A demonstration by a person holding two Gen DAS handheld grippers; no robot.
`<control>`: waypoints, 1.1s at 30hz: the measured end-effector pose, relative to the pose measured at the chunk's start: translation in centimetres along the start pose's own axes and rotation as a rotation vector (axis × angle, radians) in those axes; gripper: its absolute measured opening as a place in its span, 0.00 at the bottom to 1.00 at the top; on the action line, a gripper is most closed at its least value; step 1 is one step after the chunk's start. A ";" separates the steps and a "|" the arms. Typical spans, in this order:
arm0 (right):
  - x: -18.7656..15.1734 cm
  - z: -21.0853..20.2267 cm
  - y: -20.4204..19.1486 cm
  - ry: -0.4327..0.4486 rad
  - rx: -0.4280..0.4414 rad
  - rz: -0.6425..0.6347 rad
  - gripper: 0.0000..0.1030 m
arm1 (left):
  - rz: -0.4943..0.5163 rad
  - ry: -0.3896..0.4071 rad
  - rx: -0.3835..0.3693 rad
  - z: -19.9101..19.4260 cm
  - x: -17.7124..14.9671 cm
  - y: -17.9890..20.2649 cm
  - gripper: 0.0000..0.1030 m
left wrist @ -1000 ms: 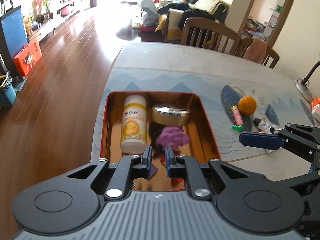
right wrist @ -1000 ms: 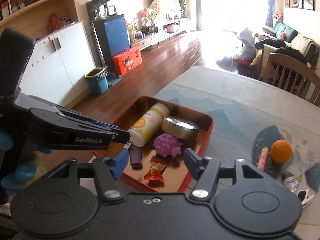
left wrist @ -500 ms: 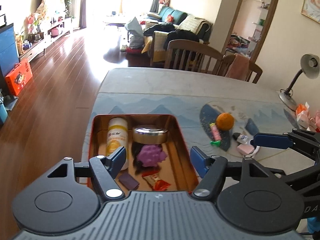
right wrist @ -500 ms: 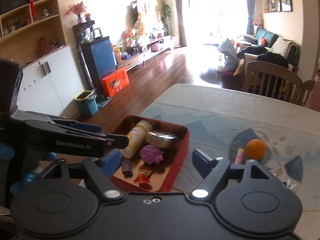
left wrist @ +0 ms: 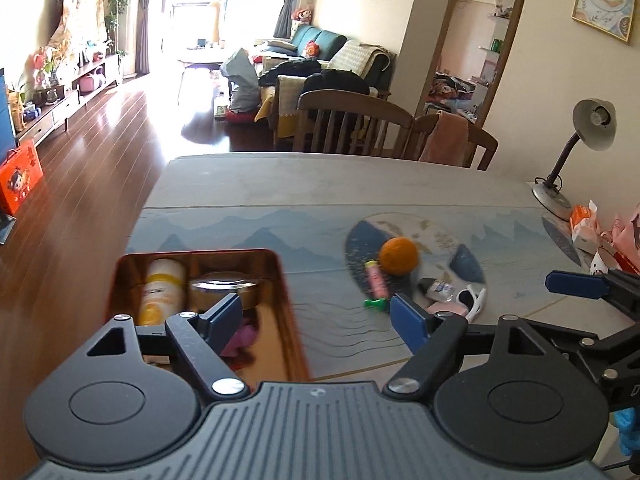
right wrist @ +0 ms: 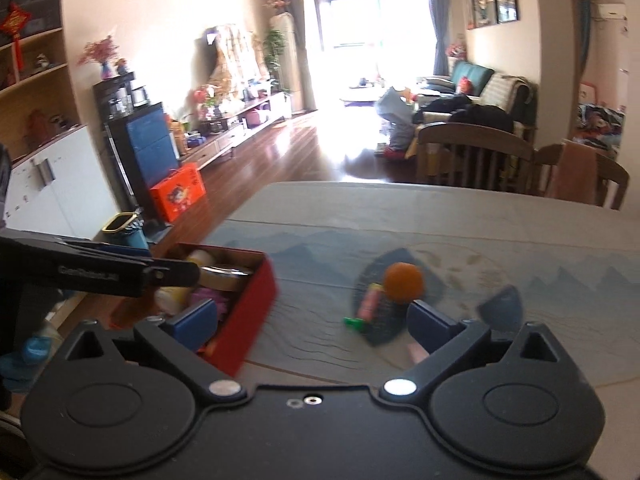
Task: Organize rigid objects
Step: 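Move the left gripper toward the orange while the right approaches the white sunglasses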
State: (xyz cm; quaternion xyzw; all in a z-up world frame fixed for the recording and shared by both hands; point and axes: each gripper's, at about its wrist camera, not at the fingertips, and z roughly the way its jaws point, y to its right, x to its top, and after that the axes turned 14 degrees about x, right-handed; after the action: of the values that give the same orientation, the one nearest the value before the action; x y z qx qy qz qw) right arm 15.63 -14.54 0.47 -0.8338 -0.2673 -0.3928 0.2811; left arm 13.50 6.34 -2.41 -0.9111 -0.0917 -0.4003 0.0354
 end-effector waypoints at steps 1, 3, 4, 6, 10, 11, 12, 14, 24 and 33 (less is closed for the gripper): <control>-0.1 -0.1 0.7 -0.006 -0.003 0.003 0.98 | -0.003 0.002 -0.003 0.2 0.0 0.7 0.79; -0.4 -0.4 1.9 -0.017 -0.011 0.008 0.98 | -0.010 -0.004 -0.015 0.6 -0.1 1.7 0.79; -0.6 -0.5 2.5 -0.022 -0.012 0.012 0.98 | -0.013 -0.005 -0.015 0.7 -0.1 2.2 0.80; -0.8 -0.6 3.8 -0.033 -0.019 0.016 0.98 | -0.016 -0.002 -0.013 1.1 0.0 3.3 0.84; -1.4 -0.5 6.2 -0.063 -0.030 0.021 0.98 | -0.037 0.011 -0.001 2.0 0.1 5.6 0.85; -1.5 -0.5 6.8 -0.069 -0.035 0.024 0.98 | -0.041 0.011 0.006 2.3 0.2 6.1 0.86; -1.6 -0.4 7.4 -0.074 -0.037 0.028 0.98 | -0.045 0.009 0.012 2.6 0.2 6.6 0.87; -1.7 -0.3 8.5 -0.083 -0.044 0.033 0.98 | -0.055 0.009 0.015 3.1 0.4 7.4 0.88; -2.4 3.0 14.9 -0.136 -0.169 0.098 0.97 | -0.057 -0.005 0.012 6.2 1.5 12.0 1.00; -3.1 7.0 17.1 -0.204 -0.231 0.129 0.96 | 0.004 0.004 0.011 9.5 2.4 15.1 1.00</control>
State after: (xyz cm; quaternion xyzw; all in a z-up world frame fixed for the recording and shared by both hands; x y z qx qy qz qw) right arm 28.84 -22.43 -10.14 -0.9116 -0.1933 -0.3152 0.1794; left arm 24.88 -6.82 -6.95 -0.9104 -0.0919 -0.4013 0.0413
